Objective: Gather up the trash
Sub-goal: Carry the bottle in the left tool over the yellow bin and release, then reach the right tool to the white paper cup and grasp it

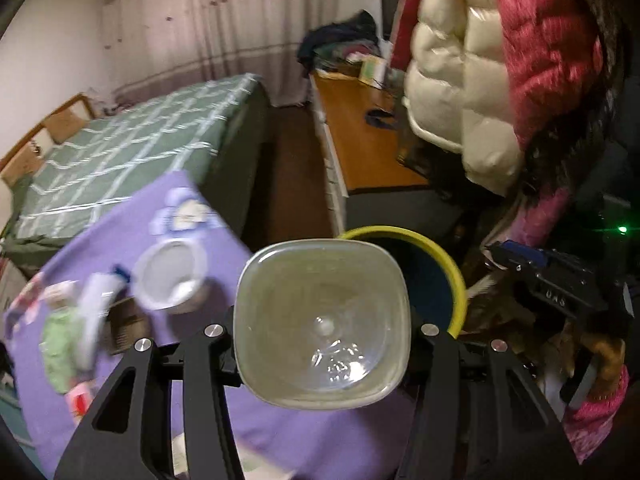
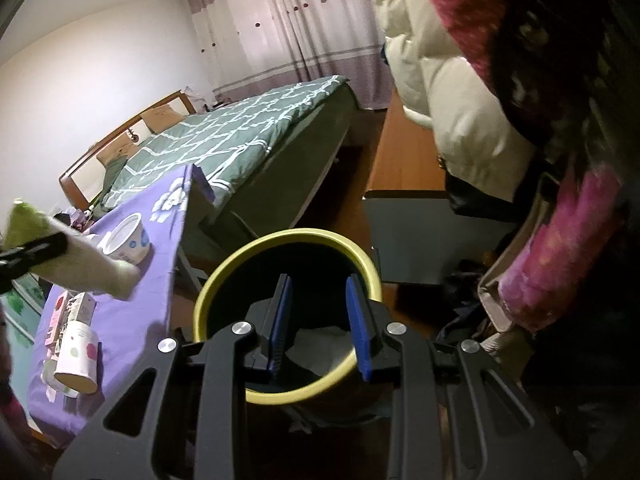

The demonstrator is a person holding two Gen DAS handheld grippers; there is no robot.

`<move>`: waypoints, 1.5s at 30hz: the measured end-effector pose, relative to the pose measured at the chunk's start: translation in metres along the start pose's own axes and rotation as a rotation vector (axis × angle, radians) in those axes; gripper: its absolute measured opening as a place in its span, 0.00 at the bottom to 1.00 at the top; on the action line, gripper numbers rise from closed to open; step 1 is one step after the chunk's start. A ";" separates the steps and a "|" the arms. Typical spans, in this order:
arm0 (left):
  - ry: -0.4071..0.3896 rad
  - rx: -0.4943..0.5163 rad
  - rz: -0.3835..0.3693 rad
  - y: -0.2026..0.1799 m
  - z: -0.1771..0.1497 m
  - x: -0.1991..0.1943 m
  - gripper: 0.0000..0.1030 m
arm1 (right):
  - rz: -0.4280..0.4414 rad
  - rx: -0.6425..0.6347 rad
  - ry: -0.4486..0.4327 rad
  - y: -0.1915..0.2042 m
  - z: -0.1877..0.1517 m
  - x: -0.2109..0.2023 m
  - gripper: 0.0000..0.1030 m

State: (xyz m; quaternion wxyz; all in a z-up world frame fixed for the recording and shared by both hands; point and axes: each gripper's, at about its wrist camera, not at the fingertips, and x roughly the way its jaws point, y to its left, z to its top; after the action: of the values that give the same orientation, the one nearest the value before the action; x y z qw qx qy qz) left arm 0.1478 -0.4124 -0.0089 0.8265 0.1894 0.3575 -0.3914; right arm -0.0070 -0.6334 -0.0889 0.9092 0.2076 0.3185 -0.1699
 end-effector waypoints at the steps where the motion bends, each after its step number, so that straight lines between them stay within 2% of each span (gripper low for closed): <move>1: 0.017 0.007 -0.015 -0.010 0.003 0.013 0.49 | -0.004 0.004 0.002 -0.004 -0.001 0.001 0.27; 10: 0.149 0.052 -0.085 -0.078 0.002 0.112 0.49 | -0.031 0.033 0.034 -0.026 -0.013 0.006 0.27; 15: 0.193 0.048 -0.088 -0.089 -0.006 0.137 0.50 | -0.037 0.035 0.045 -0.026 -0.015 0.010 0.27; 17: 0.178 0.045 -0.066 -0.088 -0.007 0.135 0.71 | -0.034 0.033 0.047 -0.025 -0.015 0.011 0.27; 18: 0.165 0.046 -0.060 -0.088 -0.007 0.134 0.73 | -0.033 0.032 0.048 -0.025 -0.016 0.011 0.27; 24: 0.110 0.006 -0.052 -0.064 -0.006 0.091 0.80 | -0.018 0.014 0.050 -0.014 -0.016 0.011 0.29; 26: 0.084 -0.005 -0.036 -0.056 -0.008 0.074 0.87 | -0.013 0.006 0.053 -0.008 -0.017 0.012 0.31; 35: 0.003 -0.116 0.063 0.012 -0.037 -0.006 0.91 | 0.035 -0.047 0.074 0.030 -0.023 0.016 0.31; 41: -0.061 -0.245 0.257 0.082 -0.080 -0.070 0.95 | 0.091 -0.124 0.099 0.073 -0.030 0.020 0.31; 45: -0.074 -0.321 0.373 0.122 -0.117 -0.105 0.95 | 0.138 -0.179 0.115 0.108 -0.039 0.021 0.31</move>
State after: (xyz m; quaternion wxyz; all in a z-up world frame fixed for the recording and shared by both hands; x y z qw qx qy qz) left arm 0.1460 -0.2139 -0.0059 0.9166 0.1037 0.3433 -0.1768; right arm 0.0369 -0.5260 -0.1012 0.9138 0.1563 0.3691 -0.0655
